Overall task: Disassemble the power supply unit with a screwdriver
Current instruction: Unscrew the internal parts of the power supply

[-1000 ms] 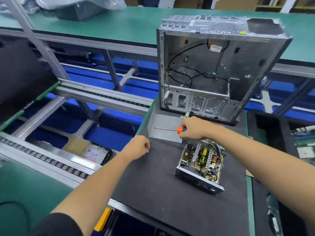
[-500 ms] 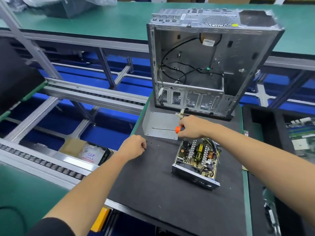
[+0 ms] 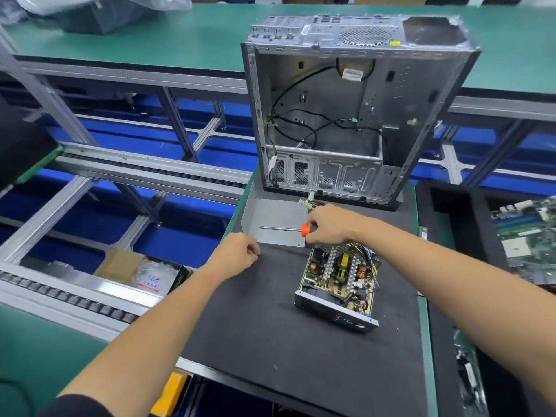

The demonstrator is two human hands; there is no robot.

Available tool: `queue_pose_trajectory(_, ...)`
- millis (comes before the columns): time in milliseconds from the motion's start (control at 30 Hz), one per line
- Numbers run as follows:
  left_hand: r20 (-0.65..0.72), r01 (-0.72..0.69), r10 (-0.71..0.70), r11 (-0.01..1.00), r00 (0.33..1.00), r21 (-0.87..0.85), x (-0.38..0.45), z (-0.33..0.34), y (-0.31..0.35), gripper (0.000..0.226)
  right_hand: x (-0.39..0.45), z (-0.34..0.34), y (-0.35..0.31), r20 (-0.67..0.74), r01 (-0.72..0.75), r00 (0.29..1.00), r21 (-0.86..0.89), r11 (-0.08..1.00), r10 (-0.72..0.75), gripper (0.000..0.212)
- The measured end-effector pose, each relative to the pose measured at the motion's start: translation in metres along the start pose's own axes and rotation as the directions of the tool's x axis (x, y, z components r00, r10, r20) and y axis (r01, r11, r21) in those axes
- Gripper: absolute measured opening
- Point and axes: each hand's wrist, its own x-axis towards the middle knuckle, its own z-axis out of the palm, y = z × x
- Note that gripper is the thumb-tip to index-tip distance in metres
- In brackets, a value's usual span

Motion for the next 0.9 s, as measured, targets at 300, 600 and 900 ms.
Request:
queue_pose_trajectory(300, 0.010, -0.124, 0.125, 0.990, 0.992, -0.062, 0.010, 0.005, 0.037, 0.010, -0.005, -0.001, 0.000, -0.022, -0.009, 1.000, 0.000, 1.000, 0.009, 0.026)
queue_pose_trajectory(600, 0.036, -0.249, 0.261, 0.947, 0.965, -0.201, 0.019, 0.010, 0.098, 0.017, -0.037, -0.014, 0.016, -0.218, -0.076, 0.969, 0.171, 0.982, 0.113, 0.016)
queue_pose_trajectory(900, 0.159, -0.497, 0.498, 0.866, 0.852, -0.053, 0.025, 0.016, 0.164, 0.018, -0.090, -0.013, 0.059, -0.275, -0.260, 0.889, 0.352, 0.899, 0.365, 0.017)
